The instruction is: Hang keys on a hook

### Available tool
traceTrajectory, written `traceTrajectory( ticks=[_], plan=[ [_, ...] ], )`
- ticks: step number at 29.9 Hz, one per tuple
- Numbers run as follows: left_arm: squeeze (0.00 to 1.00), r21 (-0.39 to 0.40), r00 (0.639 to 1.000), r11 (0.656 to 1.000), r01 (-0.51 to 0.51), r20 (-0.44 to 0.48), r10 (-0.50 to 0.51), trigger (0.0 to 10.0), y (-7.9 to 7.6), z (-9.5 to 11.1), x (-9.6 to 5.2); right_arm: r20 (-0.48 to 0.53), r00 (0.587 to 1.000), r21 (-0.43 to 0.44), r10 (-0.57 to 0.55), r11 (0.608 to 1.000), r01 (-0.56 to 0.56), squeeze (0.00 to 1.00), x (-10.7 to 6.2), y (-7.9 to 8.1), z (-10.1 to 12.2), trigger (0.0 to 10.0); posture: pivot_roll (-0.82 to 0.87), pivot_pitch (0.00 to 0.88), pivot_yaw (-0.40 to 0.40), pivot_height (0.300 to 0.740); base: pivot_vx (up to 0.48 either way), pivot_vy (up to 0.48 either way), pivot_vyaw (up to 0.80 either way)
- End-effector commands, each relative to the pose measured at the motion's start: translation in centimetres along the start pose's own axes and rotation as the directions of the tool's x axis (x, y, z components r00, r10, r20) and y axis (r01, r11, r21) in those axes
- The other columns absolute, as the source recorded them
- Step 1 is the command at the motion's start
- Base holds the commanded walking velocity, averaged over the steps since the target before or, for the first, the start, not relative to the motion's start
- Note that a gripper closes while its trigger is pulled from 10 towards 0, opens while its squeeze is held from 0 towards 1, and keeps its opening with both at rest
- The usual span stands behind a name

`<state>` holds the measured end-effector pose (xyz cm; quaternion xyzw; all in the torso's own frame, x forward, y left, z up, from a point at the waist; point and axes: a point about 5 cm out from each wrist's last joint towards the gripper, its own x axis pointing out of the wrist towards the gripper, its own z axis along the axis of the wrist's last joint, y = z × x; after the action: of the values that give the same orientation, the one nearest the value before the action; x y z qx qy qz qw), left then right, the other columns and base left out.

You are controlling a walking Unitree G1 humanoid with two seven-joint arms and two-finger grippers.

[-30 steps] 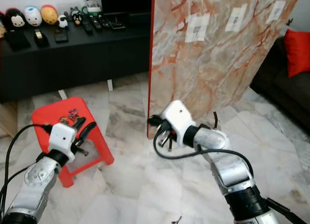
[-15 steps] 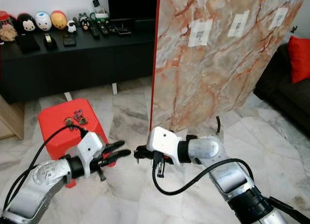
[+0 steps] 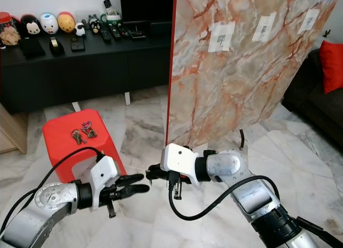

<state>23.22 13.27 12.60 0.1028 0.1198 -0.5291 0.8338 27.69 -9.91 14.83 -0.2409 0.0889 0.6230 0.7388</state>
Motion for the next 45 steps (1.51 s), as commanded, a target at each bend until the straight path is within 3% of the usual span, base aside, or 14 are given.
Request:
traceTrajectory(
  ticks=[1, 9, 12, 27, 45],
  plan=[
    [0.00, -0.015, 0.999, 0.999, 0.052, 0.007, -0.051, 10.0, -0.7, 0.4, 0.0, -0.012, 1.000, -0.038, -0.001, 0.999, 0.000, 0.00, -0.3, 0.0, 0.2, 10.0, 0.16, 0.040, -0.097, 0.740, 0.000, 0.000, 0.00],
    [0.00, -0.027, 0.999, 0.999, 0.028, 0.017, -0.028, 10.0, -0.8, 0.6, 0.2, 0.002, 0.996, -0.037, -0.092, 0.995, 0.092, 0.00, 0.0, -1.0, 0.6, 10.0, 0.16, 0.059, -0.102, 0.740, 0.000, 0.000, 0.00],
    [0.00, -0.009, 0.999, 0.999, -0.050, 0.007, 0.050, 10.0, -0.2, 0.4, 0.2, 0.010, 0.991, -0.018, -0.137, 0.990, 0.137, 0.00, 0.0, -1.7, 0.8, 10.0, 0.16, 0.064, -0.103, 0.740, 0.000, 0.000, 0.00],
    [0.00, -0.002, 0.982, 0.982, -0.189, 0.004, 0.189, 10.0, 1.1, 0.2, 0.1, 0.030, 0.997, -0.025, -0.077, 0.997, 0.078, 0.00, 0.3, -1.0, 1.3, 10.0, 0.16, 0.084, -0.111, 0.740, 0.000, 0.000, 0.00],
    [0.00, -0.043, 0.989, 0.990, -0.137, 0.043, 0.139, 10.0, 0.4, 0.8, 0.6, 0.028, 0.996, -0.031, -0.082, 0.996, 0.083, 0.00, 0.7, -1.1, 1.4, 10.0, 0.17, 0.094, -0.112, 0.740, 0.000, 0.000, 0.00]
  ],
)
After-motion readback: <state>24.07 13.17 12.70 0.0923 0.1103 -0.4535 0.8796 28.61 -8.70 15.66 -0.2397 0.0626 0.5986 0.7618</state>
